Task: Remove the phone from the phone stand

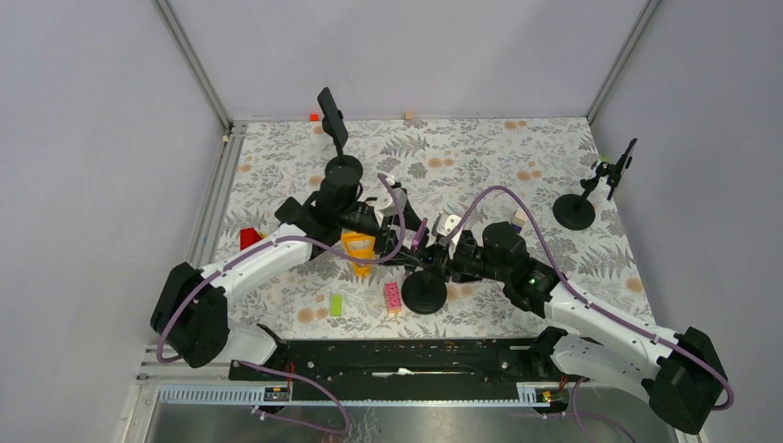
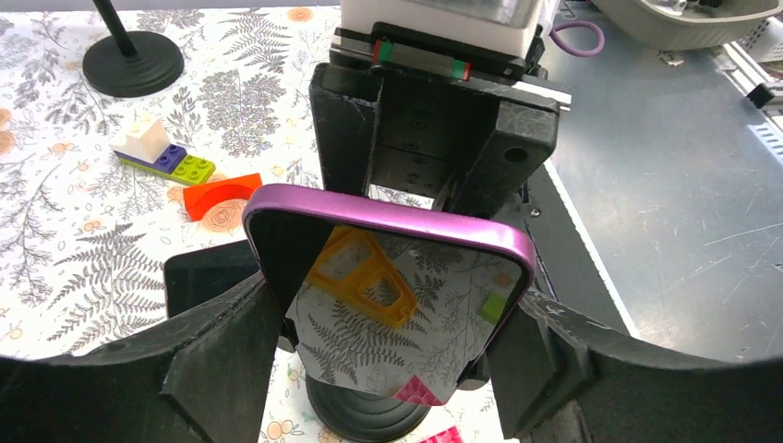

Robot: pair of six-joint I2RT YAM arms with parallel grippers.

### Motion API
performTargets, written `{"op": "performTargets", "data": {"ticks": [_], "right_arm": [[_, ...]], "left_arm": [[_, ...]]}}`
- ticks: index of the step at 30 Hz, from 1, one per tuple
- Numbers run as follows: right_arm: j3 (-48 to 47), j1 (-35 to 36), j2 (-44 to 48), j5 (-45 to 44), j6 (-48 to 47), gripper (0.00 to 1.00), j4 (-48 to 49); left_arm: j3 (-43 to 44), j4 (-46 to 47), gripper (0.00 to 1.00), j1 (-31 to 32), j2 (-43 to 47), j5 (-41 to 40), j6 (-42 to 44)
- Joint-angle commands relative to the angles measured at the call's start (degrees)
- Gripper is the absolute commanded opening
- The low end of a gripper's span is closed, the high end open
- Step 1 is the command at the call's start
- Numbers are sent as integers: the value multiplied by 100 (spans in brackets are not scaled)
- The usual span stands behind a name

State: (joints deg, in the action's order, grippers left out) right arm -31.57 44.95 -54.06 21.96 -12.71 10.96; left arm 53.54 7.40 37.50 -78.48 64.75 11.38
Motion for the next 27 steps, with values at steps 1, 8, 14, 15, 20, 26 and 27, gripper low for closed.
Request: {"op": "performTargets", "data": {"ticks": [1,8,14,15,20,26,27], "right_arm": [[-318,88,107,3,45,0,388],[-396,85,113,-424,193,0,330],[-339,86,133,-546,251,0,462],[-336,86,138,-551,251,0,474],[-353,87,168,-712,402,0,503],[-505,84,35,-1382,852,0,380],[-533,84,10,-1435,864,0,380]], "left_arm": [[463,301,0,3,-288,154,-740],[289,804,0,39,-256,-92,-1187],[490,629,0,28,-372,-296,-1611],[498,646,0,33,-386,-227,-1593],[190,1048,0,47,-194,-46,-1413],[-173,1455,0,62,126,299,-1322],[-181,1457,0,68,137,368,-1353]]}}
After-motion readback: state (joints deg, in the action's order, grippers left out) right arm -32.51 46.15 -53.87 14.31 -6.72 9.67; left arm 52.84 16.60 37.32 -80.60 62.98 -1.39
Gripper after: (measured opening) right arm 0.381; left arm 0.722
